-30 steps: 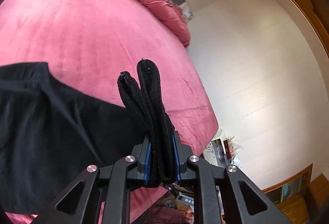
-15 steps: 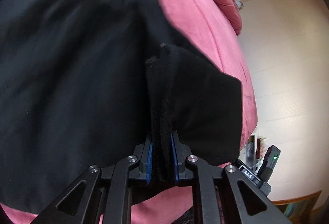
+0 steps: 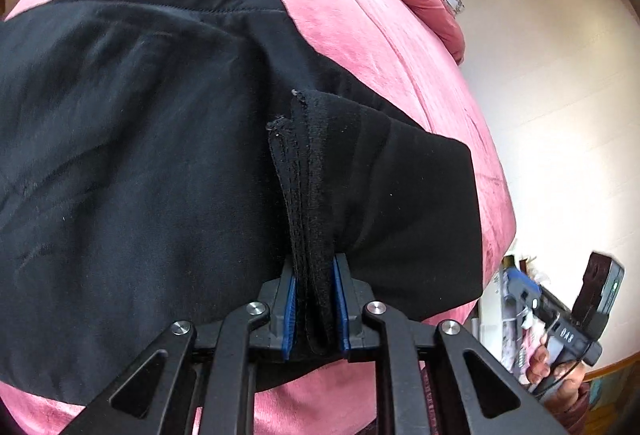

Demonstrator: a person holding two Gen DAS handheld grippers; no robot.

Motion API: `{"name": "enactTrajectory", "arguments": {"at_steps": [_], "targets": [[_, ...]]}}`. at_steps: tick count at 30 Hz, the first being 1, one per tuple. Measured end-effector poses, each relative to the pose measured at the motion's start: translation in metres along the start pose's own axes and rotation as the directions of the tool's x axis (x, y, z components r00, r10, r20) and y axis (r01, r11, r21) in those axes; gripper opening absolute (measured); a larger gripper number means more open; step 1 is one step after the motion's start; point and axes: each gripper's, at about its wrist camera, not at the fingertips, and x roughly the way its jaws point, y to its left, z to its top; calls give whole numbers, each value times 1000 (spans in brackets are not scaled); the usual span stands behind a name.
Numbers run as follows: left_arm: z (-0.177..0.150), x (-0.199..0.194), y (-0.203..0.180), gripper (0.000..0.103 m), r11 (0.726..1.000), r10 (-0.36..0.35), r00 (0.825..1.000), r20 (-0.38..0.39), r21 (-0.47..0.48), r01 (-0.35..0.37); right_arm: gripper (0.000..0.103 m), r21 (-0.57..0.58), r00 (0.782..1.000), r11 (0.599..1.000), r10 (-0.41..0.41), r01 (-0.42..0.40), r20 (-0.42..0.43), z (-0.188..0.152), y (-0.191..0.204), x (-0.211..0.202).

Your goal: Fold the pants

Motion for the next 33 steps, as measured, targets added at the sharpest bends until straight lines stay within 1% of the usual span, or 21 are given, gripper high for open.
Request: {"name": "enactTrajectory", "arguments": {"at_steps": [2,4,7,9,10,12,13,14,15,16,21,24,25,27,30,32,33], "targets": [[0,-1,1,19,1000,6,1000,6,-3,-6,69,-22,1000,1000,9,-9,20,19,19,16],[-6,3,13,19,1000,16,1000,12,6,-16,69,-39,999,999,-18,19,37,39,35,39],[-9,1,9,19,999,44,999,28,29,-45,69,7,1000,1000,-11,11,22,58,48,72],[-11,2,5,19,997,60,997,43,44,-62,71,13,999,999,-50,50,17,62,51,84],[-12,4,2,19,996,73,996,52,53,-76,71,7,996,996,-83,84,-12,63,52,97],[-16,8,0,20,993,95,993,69,70,-100,73,9,992,994,-104,105,-76,61,48,116],[-17,10,-2,21,991,102,992,79,76,-108,75,7,991,994,-109,110,-78,59,47,123],[-18,10,-4,22,990,110,990,87,84,-117,75,2,991,994,-113,113,-68,58,48,124],[-18,10,-6,27,988,119,989,92,86,-126,75,-1,991,993,-117,117,-63,57,49,124],[-18,9,-7,29,988,125,988,95,83,-133,75,-1,991,993,-119,119,-58,56,50,123],[-20,-11,-10,33,984,160,980,117,58,-167,76,-10,992,992,-127,127,-25,50,50,119],[-21,-20,-6,35,983,173,977,127,29,-179,79,-7,990,991,-137,137,-15,51,49,112],[-23,-24,-5,35,979,195,971,138,27,-200,81,-6,990,990,-140,140,-11,51,49,113],[-27,-37,-4,35,962,261,950,168,29,-270,82,-7,989,989,-148,148,-6,50,51,110],[-32,-51,-4,35,939,331,921,206,24,-343,82,2,989,989,-150,150,10,49,52,100],[-35,-58,-3,35,929,358,906,227,14,-371,82,11,989,990,-143,142,32,47,54,89],[-36,-61,-3,35,925,366,900,234,10,-379,82,15,989,990,-139,138,45,45,56,83]]}}
